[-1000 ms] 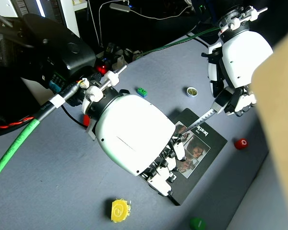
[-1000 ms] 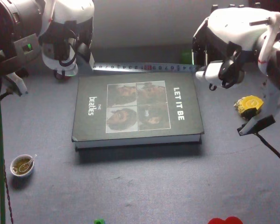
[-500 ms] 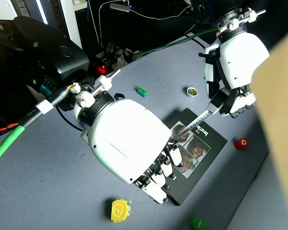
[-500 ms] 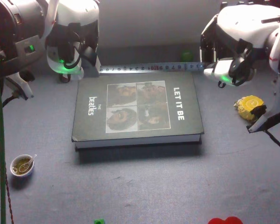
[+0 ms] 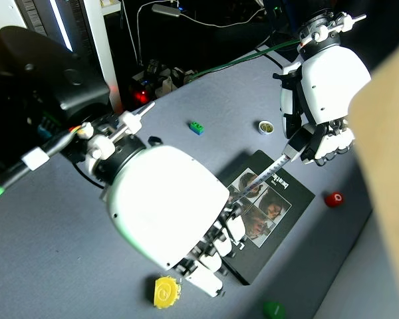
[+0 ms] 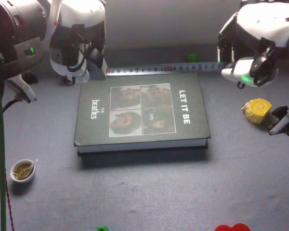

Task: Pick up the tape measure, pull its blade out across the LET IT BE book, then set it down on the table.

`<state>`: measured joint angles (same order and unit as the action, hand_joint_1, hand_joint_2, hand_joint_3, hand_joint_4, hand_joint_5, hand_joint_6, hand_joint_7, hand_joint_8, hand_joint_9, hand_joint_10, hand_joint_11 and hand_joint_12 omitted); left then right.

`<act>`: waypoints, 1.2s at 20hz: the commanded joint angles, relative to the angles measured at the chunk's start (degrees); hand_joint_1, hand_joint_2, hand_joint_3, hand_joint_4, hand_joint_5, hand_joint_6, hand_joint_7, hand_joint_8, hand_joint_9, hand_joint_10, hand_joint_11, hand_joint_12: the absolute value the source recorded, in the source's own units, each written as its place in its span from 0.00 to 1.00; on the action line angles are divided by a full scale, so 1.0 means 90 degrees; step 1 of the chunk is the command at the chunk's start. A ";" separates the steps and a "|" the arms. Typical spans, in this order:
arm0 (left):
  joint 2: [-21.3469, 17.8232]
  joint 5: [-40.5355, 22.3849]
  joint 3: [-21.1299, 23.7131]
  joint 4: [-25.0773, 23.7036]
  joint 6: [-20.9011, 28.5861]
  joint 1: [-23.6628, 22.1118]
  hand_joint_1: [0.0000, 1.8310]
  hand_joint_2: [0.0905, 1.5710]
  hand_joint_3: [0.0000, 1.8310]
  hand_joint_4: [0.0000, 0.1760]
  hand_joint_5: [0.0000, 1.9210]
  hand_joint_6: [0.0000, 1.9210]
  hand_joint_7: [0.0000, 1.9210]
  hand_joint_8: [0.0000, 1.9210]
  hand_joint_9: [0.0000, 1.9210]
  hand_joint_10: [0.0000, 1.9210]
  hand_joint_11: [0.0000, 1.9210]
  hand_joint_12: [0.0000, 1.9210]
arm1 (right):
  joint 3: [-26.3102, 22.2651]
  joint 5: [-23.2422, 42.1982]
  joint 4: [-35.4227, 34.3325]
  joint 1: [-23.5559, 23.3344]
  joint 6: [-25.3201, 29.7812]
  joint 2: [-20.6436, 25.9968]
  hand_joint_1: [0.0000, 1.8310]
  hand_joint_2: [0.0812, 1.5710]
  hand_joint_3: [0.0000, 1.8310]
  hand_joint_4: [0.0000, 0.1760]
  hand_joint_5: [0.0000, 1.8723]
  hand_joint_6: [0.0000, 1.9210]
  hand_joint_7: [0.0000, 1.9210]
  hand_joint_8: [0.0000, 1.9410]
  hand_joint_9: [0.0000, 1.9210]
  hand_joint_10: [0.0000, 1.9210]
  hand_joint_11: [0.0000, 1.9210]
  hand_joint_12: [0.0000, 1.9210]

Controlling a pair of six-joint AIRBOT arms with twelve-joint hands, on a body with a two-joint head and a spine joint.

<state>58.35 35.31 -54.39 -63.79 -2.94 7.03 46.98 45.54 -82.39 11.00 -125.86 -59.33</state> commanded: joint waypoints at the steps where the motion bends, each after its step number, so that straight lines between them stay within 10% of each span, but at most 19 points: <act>1: -0.0078 0.0091 -0.0055 -0.0569 -0.0175 -0.0055 0.76 0.67 0.00 0.00 0.56 0.30 0.56 0.47 0.47 0.65 0.46 0.53 | 0.0025 0.0434 0.0454 -0.0050 -0.0078 0.0109 0.66 0.71 0.00 0.06 0.47 0.63 0.51 0.47 0.47 0.28 0.29 0.68; 24: -0.0084 0.0091 -0.0041 -0.0570 -0.0187 -0.0116 0.76 0.67 0.00 0.00 0.57 0.30 0.56 0.47 0.47 0.65 0.46 0.54 | 0.0025 0.0198 0.0514 -0.0021 -0.0240 0.0671 0.66 0.71 0.00 0.07 0.47 0.63 0.51 0.48 0.46 0.29 0.28 0.68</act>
<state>58.35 35.11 -54.39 -63.77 -2.92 6.79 46.87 42.70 -81.80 11.49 -127.09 -54.35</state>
